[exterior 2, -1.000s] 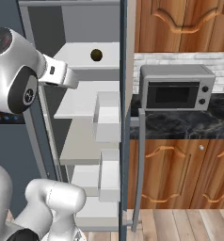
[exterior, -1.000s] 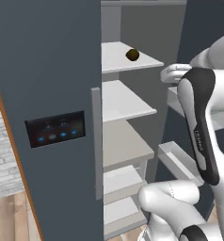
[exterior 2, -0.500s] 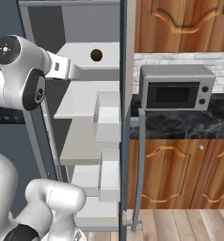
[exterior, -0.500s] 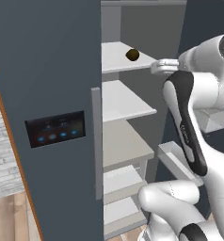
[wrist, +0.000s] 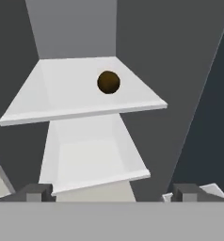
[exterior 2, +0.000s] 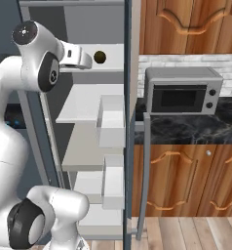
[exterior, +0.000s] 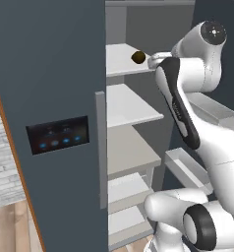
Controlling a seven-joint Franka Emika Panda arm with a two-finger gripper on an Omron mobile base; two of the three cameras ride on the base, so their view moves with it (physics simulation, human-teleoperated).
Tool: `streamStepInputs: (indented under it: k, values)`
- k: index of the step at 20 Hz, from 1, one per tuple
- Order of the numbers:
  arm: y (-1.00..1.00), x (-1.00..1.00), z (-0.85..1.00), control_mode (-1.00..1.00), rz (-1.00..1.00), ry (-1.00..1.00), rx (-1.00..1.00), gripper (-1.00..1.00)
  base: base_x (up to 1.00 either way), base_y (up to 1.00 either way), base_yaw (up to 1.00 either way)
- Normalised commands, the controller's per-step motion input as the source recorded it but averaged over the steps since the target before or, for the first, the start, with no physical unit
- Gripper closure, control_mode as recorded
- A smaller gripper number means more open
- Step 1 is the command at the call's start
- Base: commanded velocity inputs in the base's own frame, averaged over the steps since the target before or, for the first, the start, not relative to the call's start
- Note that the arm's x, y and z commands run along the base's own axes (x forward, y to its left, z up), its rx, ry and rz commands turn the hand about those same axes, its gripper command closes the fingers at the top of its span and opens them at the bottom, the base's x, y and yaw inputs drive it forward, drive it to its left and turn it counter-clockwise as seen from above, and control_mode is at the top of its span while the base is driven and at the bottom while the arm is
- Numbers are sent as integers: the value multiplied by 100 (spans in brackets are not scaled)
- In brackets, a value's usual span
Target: Place the cold items (avocado and tangerine) from the fridge in one tupperware on the dining counter. Place the warm items (kebab skewer and hot dog) in the stove area in another tupperware.
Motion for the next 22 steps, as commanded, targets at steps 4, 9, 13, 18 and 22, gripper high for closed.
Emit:
streamStepInputs:
  k: [4, 9, 13, 18, 22]
  values:
    - [0, 60, -6, -100, 0, 3, -2, -100, 0, 0, 0]
    - [0, 47, -15, -100, 4, 0, 0, -100, 0, 0, 0]
    - [0, 48, -11, -100, 3, 0, 0, -100, 0, 0, 0]
    - [0, 47, -10, -100, 0, 0, 0, -100, 0, 0, 0]
    - [0, 48, -4, -100, 0, 0, 0, -100, 0, 0, 0]
